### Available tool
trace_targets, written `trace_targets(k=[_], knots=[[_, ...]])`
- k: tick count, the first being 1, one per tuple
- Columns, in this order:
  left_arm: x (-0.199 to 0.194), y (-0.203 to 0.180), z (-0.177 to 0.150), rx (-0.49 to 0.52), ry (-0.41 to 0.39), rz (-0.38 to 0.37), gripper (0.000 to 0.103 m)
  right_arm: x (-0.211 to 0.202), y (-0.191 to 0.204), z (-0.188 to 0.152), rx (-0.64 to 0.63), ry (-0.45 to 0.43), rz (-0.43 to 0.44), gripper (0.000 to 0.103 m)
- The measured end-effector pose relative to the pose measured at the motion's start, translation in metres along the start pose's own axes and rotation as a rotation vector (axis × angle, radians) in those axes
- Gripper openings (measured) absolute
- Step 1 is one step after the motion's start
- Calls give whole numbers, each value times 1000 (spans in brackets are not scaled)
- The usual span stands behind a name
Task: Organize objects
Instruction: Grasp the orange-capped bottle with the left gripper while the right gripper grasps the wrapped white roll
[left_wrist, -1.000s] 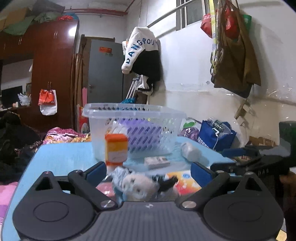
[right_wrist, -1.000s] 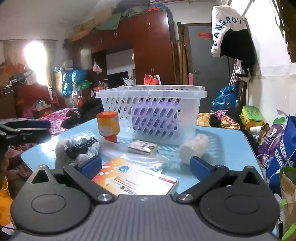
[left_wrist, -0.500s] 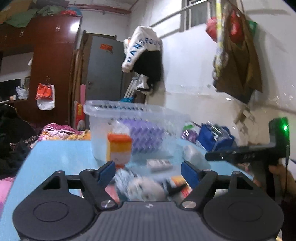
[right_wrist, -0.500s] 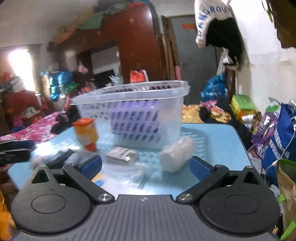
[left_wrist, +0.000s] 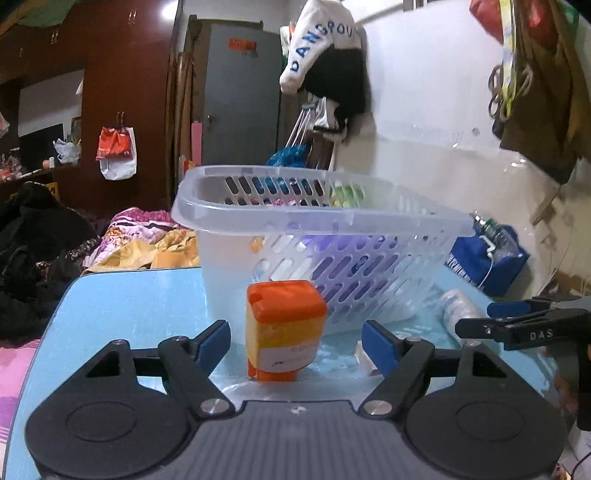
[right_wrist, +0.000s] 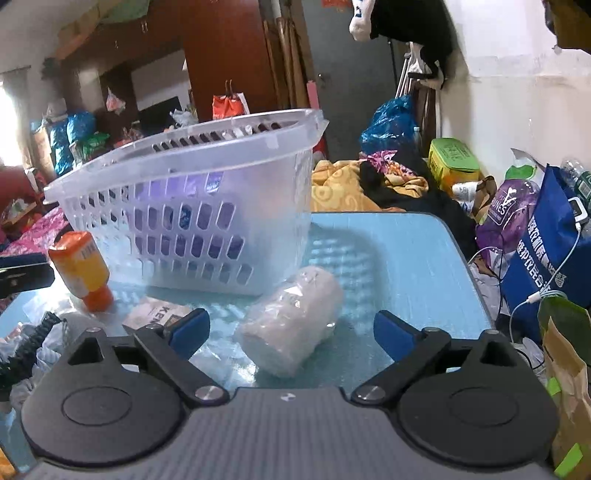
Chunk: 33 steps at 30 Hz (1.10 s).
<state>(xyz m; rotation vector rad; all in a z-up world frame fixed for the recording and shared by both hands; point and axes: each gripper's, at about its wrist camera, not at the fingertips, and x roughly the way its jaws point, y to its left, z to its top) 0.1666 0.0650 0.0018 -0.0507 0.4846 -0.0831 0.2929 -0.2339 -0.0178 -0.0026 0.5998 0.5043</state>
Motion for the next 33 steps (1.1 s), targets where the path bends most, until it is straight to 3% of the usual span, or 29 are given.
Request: trace_targets(k=[6,11,16,24,33], knots=[[16,-8,7,13,45,31,81,9,1,2,-12,40,-36,80],[24,-8,7,19,70,56,53,12,-2,0,-4,45,-31,63],[17,-3,5,11,53,25,53,11,-1,0,-22,30,-45,60],[-25,13,3,-9,-98,-39,53,-18,15,-4,-100,-91,-57,59],[-80,17,10,-58,-246,-135,52,-84,31,15,-108,-232,34,59]])
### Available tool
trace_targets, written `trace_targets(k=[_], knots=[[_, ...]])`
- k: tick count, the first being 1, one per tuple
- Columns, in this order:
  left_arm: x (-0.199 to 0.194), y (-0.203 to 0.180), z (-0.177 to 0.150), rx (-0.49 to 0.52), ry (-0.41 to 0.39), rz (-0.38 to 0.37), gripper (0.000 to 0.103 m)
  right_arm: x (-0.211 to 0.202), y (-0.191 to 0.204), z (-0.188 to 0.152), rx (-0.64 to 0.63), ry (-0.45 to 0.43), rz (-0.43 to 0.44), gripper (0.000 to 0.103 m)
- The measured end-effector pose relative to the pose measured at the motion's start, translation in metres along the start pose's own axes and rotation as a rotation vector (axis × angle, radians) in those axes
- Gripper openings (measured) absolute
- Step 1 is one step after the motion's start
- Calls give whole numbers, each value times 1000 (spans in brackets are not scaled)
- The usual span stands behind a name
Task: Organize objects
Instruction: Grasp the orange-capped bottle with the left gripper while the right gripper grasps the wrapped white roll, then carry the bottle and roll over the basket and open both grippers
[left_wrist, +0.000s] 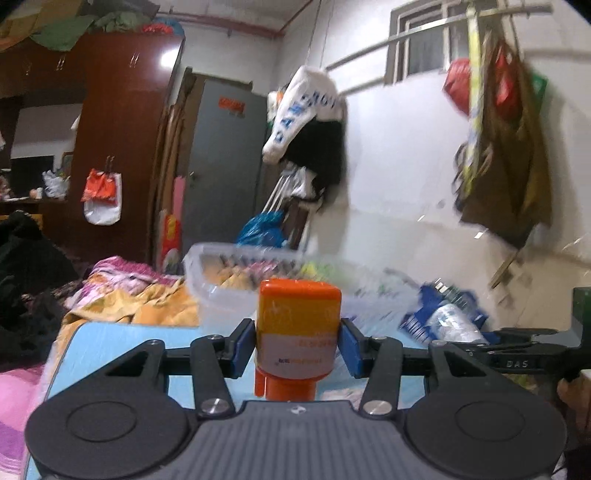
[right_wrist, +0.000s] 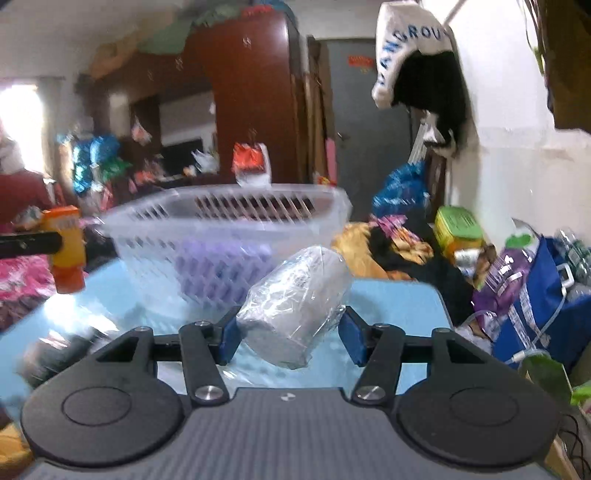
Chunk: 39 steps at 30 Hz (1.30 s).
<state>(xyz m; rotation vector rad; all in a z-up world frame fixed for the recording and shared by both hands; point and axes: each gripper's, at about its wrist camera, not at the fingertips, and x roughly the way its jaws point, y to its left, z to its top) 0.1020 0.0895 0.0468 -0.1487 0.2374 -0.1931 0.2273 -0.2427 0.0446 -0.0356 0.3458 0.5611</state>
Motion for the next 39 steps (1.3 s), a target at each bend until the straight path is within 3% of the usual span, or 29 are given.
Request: trace_targets(k=[7,10,13,27,39], knots=[[14,-12,50,-31,-34,-72,52,9,23,63,-50,-34,48,59],[42,-11,70,-63,-6,-61,52,34,24,85,-64,-11,54,59],[71,-10,85,-65,33,-4,52,58,19,100,-69,12,33,59],[129,6,79,5,151,175,52,122,2,80,-85,131,-9,59],[139,9,70,19,184,194,53,128,4,74,-84,169,24,61]])
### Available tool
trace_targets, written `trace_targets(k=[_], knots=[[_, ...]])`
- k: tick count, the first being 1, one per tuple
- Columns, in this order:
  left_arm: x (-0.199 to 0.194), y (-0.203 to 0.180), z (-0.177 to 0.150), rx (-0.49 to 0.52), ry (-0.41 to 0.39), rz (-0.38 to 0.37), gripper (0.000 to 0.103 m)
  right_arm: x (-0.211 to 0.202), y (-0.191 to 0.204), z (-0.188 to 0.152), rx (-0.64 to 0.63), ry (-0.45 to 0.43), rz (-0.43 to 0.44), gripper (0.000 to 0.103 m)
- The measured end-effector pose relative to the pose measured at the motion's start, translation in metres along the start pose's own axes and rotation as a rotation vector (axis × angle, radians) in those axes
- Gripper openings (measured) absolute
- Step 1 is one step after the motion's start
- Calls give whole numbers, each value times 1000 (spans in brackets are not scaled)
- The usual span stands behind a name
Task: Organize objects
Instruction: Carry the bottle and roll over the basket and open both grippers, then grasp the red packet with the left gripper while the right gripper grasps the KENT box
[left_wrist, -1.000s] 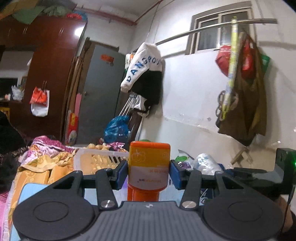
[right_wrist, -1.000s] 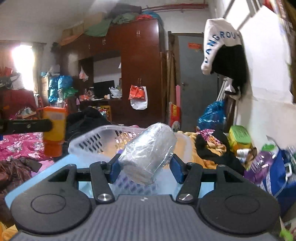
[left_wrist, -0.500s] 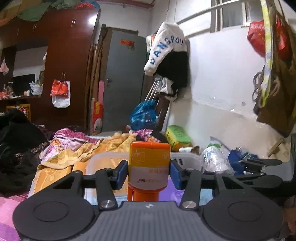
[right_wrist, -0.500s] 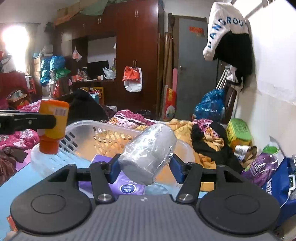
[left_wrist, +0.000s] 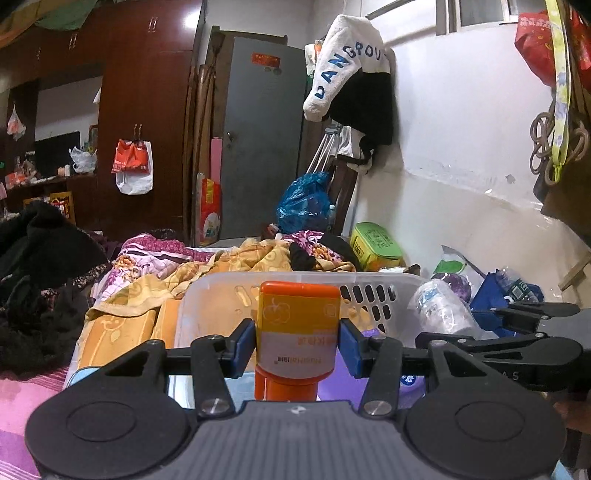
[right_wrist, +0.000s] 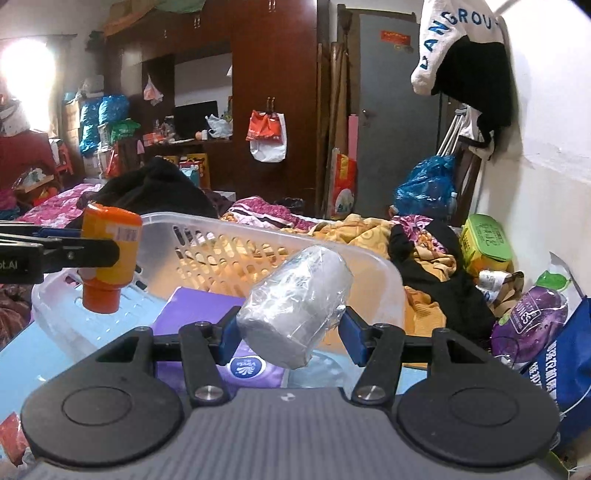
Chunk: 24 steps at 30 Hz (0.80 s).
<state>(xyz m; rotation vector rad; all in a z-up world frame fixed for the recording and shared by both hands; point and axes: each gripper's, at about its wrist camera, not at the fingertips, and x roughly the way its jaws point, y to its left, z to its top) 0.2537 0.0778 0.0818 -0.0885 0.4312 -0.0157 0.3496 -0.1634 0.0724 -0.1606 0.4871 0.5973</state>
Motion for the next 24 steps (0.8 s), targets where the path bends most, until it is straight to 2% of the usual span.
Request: trace_targets(k=[1,2,3,4,5,7,10,12,14,17,21,24], knots=[[0,-3,-1,21,-7,12,53,-1,0,0,5,-3,6,63],[-1,-5,-2,42,-20,26,59,-2,0,0,12,-10,11,76],[-3,-6,-3,53,-40,38,69,-6,0,0,12,-26,12,92],[-6,-6,-4,54,-64,43,88,-10,1,1,8,-49,9,97],[-11,-4,-5,49,-85,38,93,-17,4,0,1,-74,-2,103],[-26,-2,-9,48,-117,23,93,-34,8,-2,1,-117,-20,103],[-59,-1,-25,75,-138,23,97,-66,10,-15,38,-178,24,103],[-83,0,-44,108,-148,24,98,-82,16,-31,58,-183,40,103],[-106,2,-68,128,-175,58,98,-88,25,-48,50,-178,35,103],[-127,11,-100,128,-184,60,98,-80,38,-70,14,-125,25,103],[-132,27,-135,80,-94,52,98,-53,41,-79,71,-24,75,103],[-126,31,-152,87,-42,81,98,-35,41,-78,88,45,74,103]])
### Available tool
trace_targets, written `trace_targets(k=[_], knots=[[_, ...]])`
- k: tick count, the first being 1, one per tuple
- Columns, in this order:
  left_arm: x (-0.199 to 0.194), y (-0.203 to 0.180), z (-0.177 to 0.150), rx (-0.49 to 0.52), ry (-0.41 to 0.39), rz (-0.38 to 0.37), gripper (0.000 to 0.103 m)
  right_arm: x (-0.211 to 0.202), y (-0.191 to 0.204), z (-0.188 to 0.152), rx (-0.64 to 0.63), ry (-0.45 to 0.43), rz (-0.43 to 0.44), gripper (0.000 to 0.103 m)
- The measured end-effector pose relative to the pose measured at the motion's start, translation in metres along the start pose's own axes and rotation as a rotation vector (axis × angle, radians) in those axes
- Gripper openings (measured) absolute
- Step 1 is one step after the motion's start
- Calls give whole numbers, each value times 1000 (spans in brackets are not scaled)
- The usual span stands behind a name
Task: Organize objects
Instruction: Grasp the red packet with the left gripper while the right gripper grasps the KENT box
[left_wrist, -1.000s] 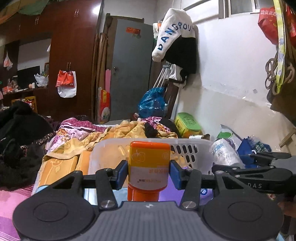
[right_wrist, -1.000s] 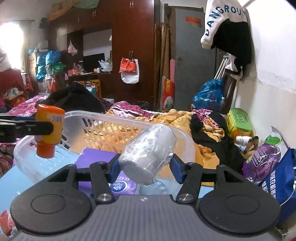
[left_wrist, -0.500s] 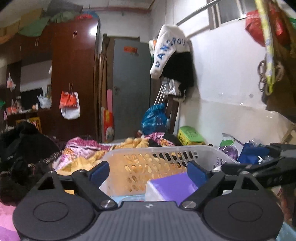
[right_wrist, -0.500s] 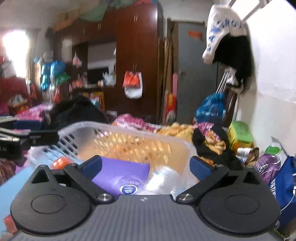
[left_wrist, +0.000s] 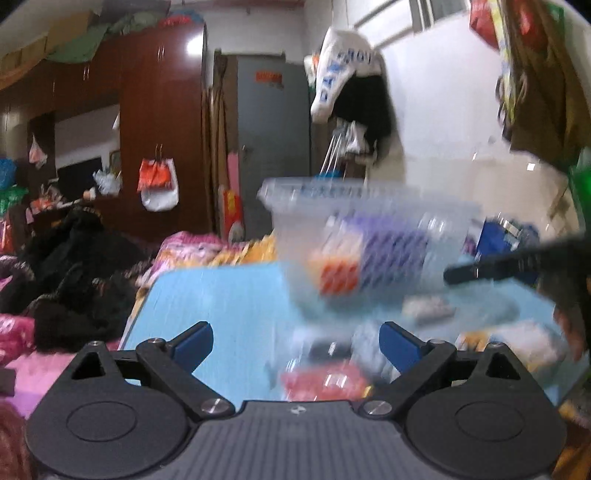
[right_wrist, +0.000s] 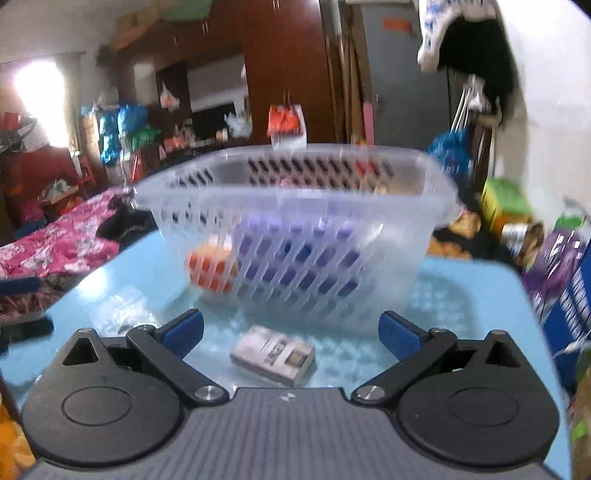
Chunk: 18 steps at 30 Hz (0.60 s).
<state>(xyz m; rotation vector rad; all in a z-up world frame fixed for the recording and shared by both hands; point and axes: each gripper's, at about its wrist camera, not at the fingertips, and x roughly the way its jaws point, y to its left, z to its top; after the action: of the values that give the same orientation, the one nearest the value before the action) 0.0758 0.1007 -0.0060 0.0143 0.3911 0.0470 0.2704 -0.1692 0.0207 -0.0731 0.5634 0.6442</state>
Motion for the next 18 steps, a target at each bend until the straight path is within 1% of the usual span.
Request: trace_targets(k=[2,3,4,6,8,10,12,13,14,16,18], knots=[[2,3,-5,-17,11,1,98,6,5,-8,-1,16,-17,103],[2,5,-9,-26,11,-11,98,10,7,-9,-9,25,-21,103],[4,4,-10,-31,17,-22,98,10,12,-17,-15,31,-25,103],[8,-1,-14,-28,32,-36,98,11,15,-18,-14,35,-25,103],[10,-7,-21,-8,50,-29,98,10,15,-17,-9,35,-1,103],[12,-10,-28,2,72,-39,98,12,15,-15,-5,54,-4,103],[15,-13,-31,5,90,-23,98,18,17,-11,-17,85,-19,102],[17,-14,-33,5,94,-16,98,21,17,-11,-22,107,-23,101],[17,-13,-34,1,94,-16,98,24,18,-11,-21,123,-25,98],[15,-12,-35,-6,90,-22,98,32,20,-11,-29,161,-34,97],[13,-10,-35,-7,85,-19,98,38,20,-12,-25,187,-42,93]])
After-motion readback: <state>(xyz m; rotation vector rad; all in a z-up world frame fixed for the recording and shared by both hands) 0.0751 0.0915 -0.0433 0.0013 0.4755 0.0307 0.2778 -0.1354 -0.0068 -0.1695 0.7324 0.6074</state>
